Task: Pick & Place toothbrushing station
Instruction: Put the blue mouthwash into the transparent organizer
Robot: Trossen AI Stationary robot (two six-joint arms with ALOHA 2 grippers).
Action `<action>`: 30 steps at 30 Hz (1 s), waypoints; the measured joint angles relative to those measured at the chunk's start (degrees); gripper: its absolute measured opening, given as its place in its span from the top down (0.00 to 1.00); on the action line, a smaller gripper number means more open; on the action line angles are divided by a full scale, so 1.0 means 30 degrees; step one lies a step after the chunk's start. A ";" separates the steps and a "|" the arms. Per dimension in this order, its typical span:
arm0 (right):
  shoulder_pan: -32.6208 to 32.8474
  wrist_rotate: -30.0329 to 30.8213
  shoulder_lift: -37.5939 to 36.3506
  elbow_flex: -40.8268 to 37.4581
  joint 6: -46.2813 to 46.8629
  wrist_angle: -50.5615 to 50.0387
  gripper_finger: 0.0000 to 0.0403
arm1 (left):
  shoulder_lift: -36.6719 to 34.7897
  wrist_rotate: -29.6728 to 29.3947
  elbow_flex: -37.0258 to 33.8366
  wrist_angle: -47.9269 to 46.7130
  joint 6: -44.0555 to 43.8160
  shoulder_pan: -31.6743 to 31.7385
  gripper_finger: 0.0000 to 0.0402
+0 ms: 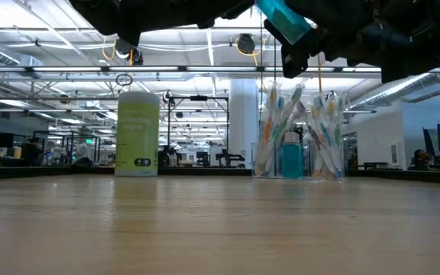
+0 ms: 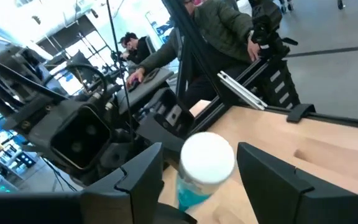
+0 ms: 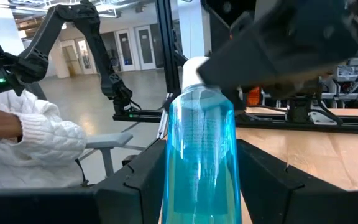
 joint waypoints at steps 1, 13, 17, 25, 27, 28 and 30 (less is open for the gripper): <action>0.0000 0.0000 0.0000 0.0006 0.0000 -0.0002 0.59 | 0.0105 0.0004 0.0033 -0.0059 0.0069 -0.0003 0.47; 0.0000 -0.0007 0.0000 0.0006 0.0146 -0.0002 0.59 | 0.0130 0.0003 0.0044 0.0031 0.0358 -0.0003 0.60; 0.0000 0.0002 0.0000 0.0000 0.0155 -0.0006 0.59 | 0.0130 0.0061 0.0044 0.0020 0.0423 -0.0003 0.72; 0.0007 0.0183 -0.0036 0.0007 0.0499 0.0193 0.51 | 0.0141 -0.0017 0.0044 -0.1632 0.0882 -0.0208 0.76; 0.0007 0.0502 -0.0036 0.0007 -0.0153 0.0190 0.48 | 0.0145 -0.0019 0.0044 -0.2013 0.0798 -0.0331 0.75; 0.0007 0.0568 -0.0036 0.0003 -0.0533 0.0138 0.47 | 0.0130 -0.0019 0.0044 -0.2119 0.0677 -0.0357 0.74; 0.0007 0.0566 -0.0036 -0.0023 -0.1081 0.0145 0.44 | 0.0123 -0.0019 0.0044 -0.2498 0.0062 -0.0448 0.74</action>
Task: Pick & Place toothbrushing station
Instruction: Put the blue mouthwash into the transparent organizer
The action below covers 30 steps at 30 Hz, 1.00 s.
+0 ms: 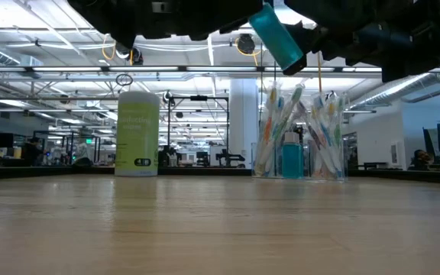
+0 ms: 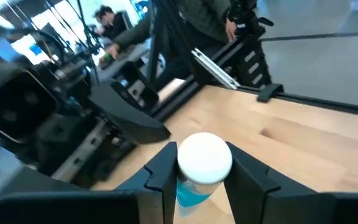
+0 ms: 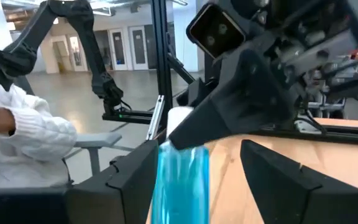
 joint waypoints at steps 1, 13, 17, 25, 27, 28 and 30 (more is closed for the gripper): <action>0.0000 0.0002 -0.0061 -0.0011 -0.0109 -0.0075 0.44 | 0.0000 0.0004 0.0000 -0.0173 -0.0400 -0.0006 0.74; -0.0087 0.3062 -0.8722 -0.3728 -0.0280 -0.7047 0.45 | 0.0009 -0.6367 0.0481 -0.1502 -0.1850 0.0227 0.73; -0.0095 0.4622 -1.2479 -0.5413 -0.0343 -0.7562 0.47 | 0.0756 -0.6686 0.2311 -0.1607 -0.3160 0.0914 0.73; -0.0097 0.7057 -1.5505 -0.6569 0.0780 -0.8145 0.57 | 0.5625 -0.9352 0.9288 -0.7309 -0.5337 0.2199 0.73; -0.0087 0.7059 -1.5436 -0.6586 0.0517 -0.8218 0.60 | 0.6491 -1.2187 1.0235 -0.7538 -0.7340 0.2442 0.73; -0.0091 0.7084 -1.5436 -0.6586 0.0371 -0.8240 0.63 | 0.6805 -1.3214 1.0615 -0.7430 -0.8162 0.2542 0.73; -0.0095 0.7093 -1.5424 -0.6586 0.0066 -0.8225 0.67 | 0.7030 -1.4174 1.0897 -0.7113 -0.9052 0.2716 0.73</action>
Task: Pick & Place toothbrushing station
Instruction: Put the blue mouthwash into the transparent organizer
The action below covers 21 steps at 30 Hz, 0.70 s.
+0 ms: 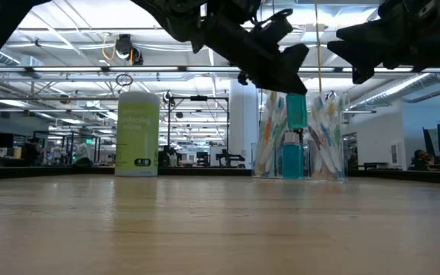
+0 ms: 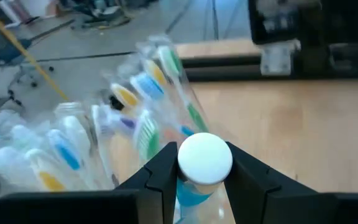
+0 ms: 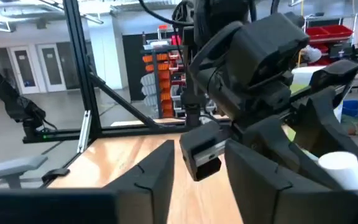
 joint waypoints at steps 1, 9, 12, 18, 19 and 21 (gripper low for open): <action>0.0000 0.0005 0.0035 0.0007 -0.0074 0.0041 0.69 | 0.0001 -0.0183 0.0058 0.0205 -0.0464 0.0022 0.73; -0.0006 0.1435 -0.0153 0.0007 -0.0362 0.0215 0.87 | -0.0123 -0.1684 0.0697 -0.1222 -0.5127 0.0369 0.73; -0.0007 0.2023 -0.0102 0.0007 -0.0354 0.0190 0.95 | -0.0074 -0.1841 0.0485 -0.1151 -0.5258 0.0363 0.73; -0.0007 0.2002 -0.0095 0.0007 -0.0354 0.0209 0.99 | -0.0113 -0.2191 0.0483 -0.0206 -0.6000 0.0381 0.73; -0.0007 0.2002 -0.0095 0.0007 -0.0354 0.0198 0.99 | -0.0091 -0.2234 0.0483 -0.0152 -0.6037 0.0382 0.73; -0.0007 0.2002 -0.0095 0.0007 -0.0354 0.0211 1.00 | 0.0075 -0.2319 0.0483 0.0437 -0.6073 0.0454 0.73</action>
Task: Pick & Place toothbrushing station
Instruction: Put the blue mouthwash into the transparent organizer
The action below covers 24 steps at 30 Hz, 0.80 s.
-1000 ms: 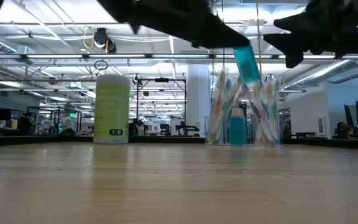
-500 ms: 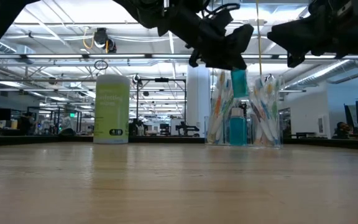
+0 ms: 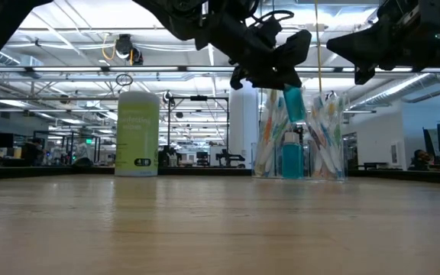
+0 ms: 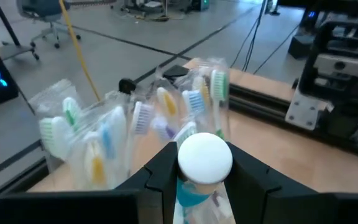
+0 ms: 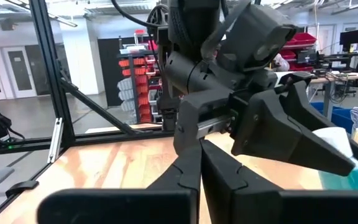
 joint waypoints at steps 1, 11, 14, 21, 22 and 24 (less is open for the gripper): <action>0.0000 -0.0006 0.0000 0.0000 0.0000 -0.0005 1.00 | 0.0036 0.0051 0.0000 0.0261 -0.0101 0.0031 0.73; 0.0007 -0.0007 0.0000 0.0000 0.0000 -0.0007 1.00 | 0.0334 0.0538 0.0002 0.0481 -0.1385 0.0072 0.73; 0.0007 -0.0007 0.0003 0.0000 0.0000 -0.0014 1.00 | 0.0696 0.0958 -0.0008 0.0261 -0.1351 -0.0049 0.73; 0.0007 -0.0066 0.0007 0.0030 0.0000 -0.0151 1.00 | 0.1240 0.0062 0.0022 0.0263 -0.2562 0.0051 0.73; 0.0007 -0.0073 0.0007 0.0029 0.0002 -0.0147 1.00 | 0.1299 -0.0323 0.0015 0.0001 -0.2698 0.0083 0.73; 0.0007 -0.0073 0.0007 0.0029 0.0007 -0.0145 1.00 | 0.1383 -0.1053 -0.0007 -0.0180 -0.2604 0.0109 0.73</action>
